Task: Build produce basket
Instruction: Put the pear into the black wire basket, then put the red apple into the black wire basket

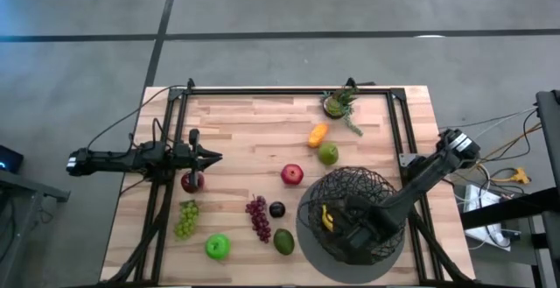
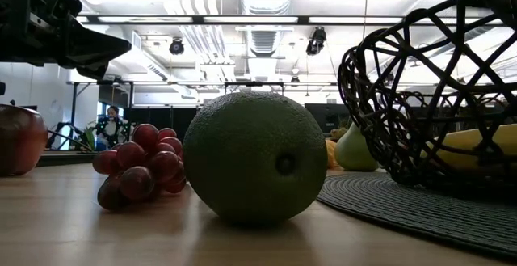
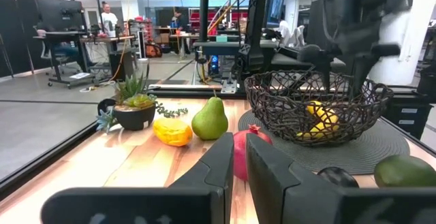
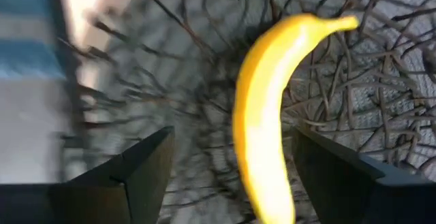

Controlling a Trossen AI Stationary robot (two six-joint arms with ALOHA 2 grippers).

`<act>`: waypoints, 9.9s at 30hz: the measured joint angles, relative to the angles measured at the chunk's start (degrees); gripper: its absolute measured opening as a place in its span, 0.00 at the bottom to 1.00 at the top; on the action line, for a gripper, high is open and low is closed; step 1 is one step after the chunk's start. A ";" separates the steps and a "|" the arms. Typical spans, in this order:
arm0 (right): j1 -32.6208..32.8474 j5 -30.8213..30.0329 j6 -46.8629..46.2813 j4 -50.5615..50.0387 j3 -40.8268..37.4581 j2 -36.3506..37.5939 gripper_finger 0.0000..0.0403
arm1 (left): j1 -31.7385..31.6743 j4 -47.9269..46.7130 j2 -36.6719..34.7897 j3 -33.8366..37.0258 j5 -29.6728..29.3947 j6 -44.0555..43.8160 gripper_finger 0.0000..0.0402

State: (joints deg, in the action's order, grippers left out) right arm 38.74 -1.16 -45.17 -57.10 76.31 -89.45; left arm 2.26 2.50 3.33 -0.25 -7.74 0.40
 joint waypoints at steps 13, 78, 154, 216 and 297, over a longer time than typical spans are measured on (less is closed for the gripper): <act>-0.39 -38.40 -16.63 0.05 1.16 13.47 0.58 | 0.00 0.00 0.00 0.00 -0.01 0.00 0.05; -46.66 -6.55 1.58 0.23 -5.24 -0.15 0.19 | 0.00 21.05 6.36 0.00 -3.05 -0.20 0.05; -19.35 -6.77 -15.96 -9.72 7.91 21.68 0.02 | 0.02 21.03 6.40 0.02 -3.02 -1.66 0.05; -2.89 -13.94 -47.25 -5.63 -18.60 22.18 0.42 | 0.02 21.03 6.38 0.00 -3.02 -1.70 0.05; -3.91 -30.98 -33.56 -3.56 -9.13 24.09 0.39 | -0.01 -45.88 50.71 -47.83 6.03 -48.52 0.05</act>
State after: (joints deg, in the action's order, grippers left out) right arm 34.83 -32.14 -78.73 -60.66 67.18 -65.36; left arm 2.25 -43.38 54.04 -48.08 -1.71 -48.12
